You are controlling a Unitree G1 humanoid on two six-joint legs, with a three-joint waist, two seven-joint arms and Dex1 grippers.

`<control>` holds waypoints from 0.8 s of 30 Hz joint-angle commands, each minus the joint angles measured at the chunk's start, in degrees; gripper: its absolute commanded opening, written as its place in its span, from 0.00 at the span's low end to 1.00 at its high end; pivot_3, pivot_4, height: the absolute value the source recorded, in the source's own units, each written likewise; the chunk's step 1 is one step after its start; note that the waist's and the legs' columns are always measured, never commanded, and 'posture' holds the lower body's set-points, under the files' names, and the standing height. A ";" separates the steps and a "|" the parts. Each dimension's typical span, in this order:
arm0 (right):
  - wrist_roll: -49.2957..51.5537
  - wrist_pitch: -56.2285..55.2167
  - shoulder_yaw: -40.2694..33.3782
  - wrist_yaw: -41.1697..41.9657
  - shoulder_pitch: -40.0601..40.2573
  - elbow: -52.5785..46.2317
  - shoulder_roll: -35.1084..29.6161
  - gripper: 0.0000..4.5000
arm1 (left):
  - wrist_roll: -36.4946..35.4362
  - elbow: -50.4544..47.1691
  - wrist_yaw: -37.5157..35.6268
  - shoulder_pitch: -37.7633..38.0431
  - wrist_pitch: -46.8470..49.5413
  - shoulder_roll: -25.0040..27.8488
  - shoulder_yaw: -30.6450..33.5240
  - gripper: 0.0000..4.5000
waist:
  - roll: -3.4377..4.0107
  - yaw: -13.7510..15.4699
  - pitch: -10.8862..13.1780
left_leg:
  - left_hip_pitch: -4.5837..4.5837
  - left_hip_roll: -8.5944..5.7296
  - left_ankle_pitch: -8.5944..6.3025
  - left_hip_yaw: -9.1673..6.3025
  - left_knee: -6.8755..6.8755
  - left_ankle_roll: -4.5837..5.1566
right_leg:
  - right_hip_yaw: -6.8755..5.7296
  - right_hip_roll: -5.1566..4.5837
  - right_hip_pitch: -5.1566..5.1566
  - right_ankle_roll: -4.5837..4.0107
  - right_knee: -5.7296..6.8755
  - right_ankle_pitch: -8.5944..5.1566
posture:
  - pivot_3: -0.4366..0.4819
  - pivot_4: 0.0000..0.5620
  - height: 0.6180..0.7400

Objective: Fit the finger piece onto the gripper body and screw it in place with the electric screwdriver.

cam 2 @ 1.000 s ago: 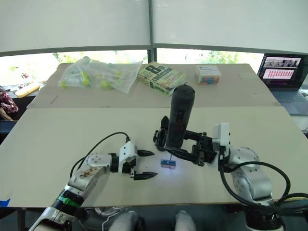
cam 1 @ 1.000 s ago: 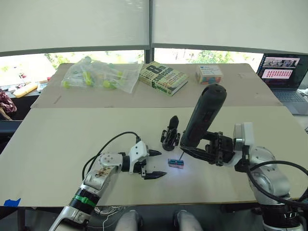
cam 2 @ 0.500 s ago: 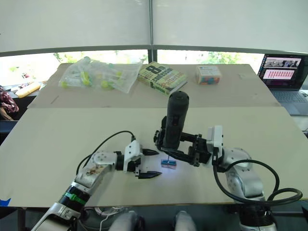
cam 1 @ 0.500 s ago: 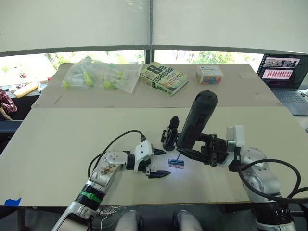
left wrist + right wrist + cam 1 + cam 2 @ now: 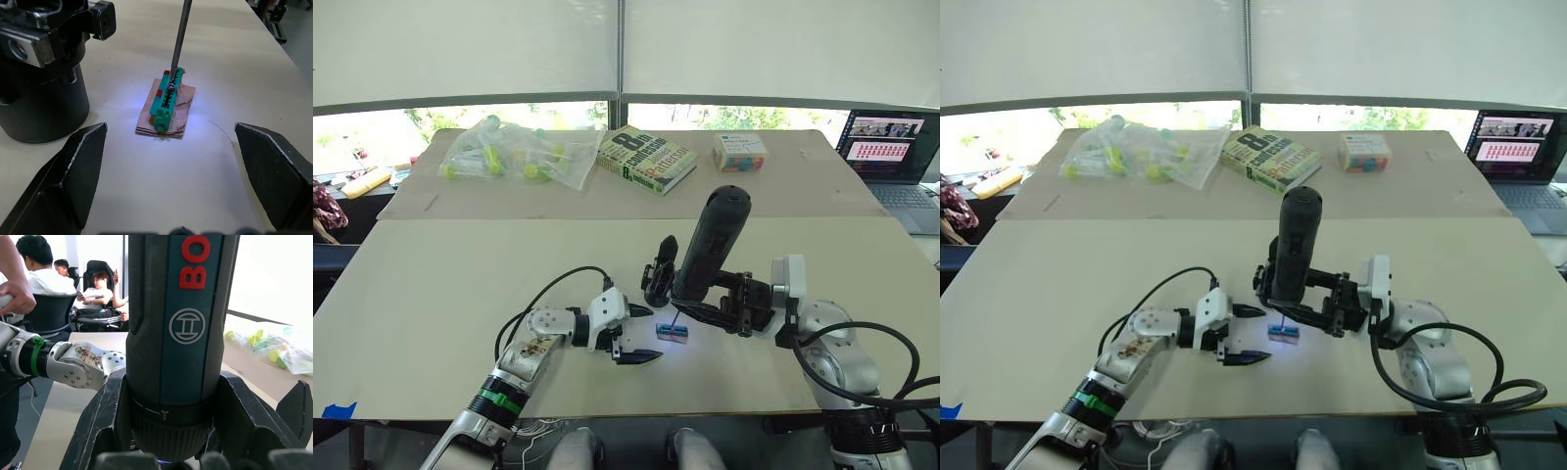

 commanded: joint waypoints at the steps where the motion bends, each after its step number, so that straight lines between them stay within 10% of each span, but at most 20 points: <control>1: 0.72 -1.78 -0.62 -0.26 -0.99 -1.56 0.01 0.43 | 0.18 0.27 0.06 0.37 -0.48 -0.71 -0.86 0.98 | 0.00 0.01 0.00 | 0.01 0.00 0.00 0.00 0.00 0.00 | 0.00 0.00 0.00 0.00 0.00 0.00 | 0.48 0.27 1.00; 24: -0.63 -1.22 -0.25 -0.99 -0.61 -0.53 -0.30 0.43 | 0.29 0.34 0.00 0.92 -0.52 -0.57 -0.74 0.98 | 0.00 0.00 0.00 | 0.03 0.00 0.00 0.00 0.01 0.00 | 0.00 0.00 0.03 0.00 0.00 0.00 | 0.48 0.27 1.00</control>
